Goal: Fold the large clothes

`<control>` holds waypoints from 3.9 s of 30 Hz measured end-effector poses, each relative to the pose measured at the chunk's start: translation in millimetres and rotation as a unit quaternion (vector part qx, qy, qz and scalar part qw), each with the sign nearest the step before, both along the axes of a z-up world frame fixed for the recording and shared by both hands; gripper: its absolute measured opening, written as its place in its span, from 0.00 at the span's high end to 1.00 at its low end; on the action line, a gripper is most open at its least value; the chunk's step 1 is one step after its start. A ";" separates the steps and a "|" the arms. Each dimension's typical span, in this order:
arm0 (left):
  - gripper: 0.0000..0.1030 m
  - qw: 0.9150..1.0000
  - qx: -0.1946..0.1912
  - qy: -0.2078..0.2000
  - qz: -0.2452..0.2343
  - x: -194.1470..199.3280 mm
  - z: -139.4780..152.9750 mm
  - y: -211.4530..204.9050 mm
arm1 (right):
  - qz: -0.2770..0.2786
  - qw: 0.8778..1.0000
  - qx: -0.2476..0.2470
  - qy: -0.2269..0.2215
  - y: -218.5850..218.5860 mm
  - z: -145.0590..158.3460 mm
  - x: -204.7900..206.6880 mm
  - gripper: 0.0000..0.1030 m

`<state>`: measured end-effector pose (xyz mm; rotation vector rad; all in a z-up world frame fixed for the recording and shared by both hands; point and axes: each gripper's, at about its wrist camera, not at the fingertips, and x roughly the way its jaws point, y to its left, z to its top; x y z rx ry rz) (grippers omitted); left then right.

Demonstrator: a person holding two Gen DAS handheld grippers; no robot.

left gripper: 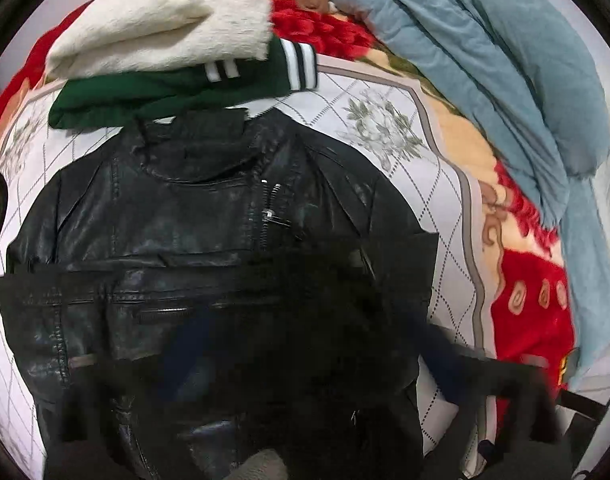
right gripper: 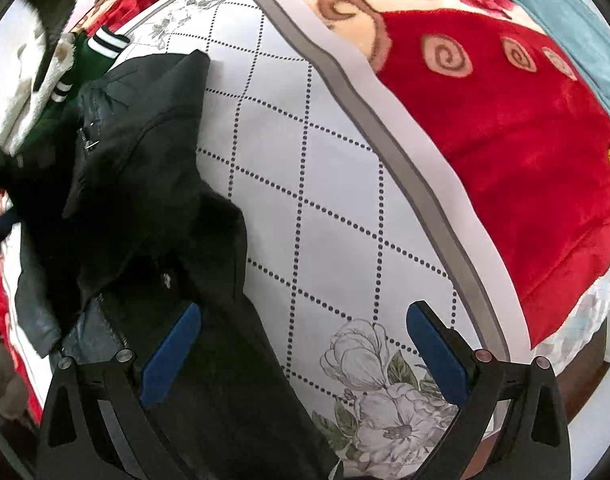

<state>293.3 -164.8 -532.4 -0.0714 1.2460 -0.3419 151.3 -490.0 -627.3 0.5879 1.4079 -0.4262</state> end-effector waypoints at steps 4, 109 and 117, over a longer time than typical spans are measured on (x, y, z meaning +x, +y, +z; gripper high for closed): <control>0.00 0.999 0.003 -0.003 0.034 -4.6 5.5 25.3 | 0.015 0.999 0.039 -0.002 2.4 3.9 5.7 0.11; 0.05 0.960 0.249 0.014 0.127 -80.2 -23.8 159.6 | 0.182 0.978 0.092 0.045 123.6 -14.9 79.9 0.17; 0.05 0.942 0.287 0.079 0.154 -172.4 -31.6 25.8 | 0.233 0.971 0.034 0.029 27.5 18.1 64.6 0.17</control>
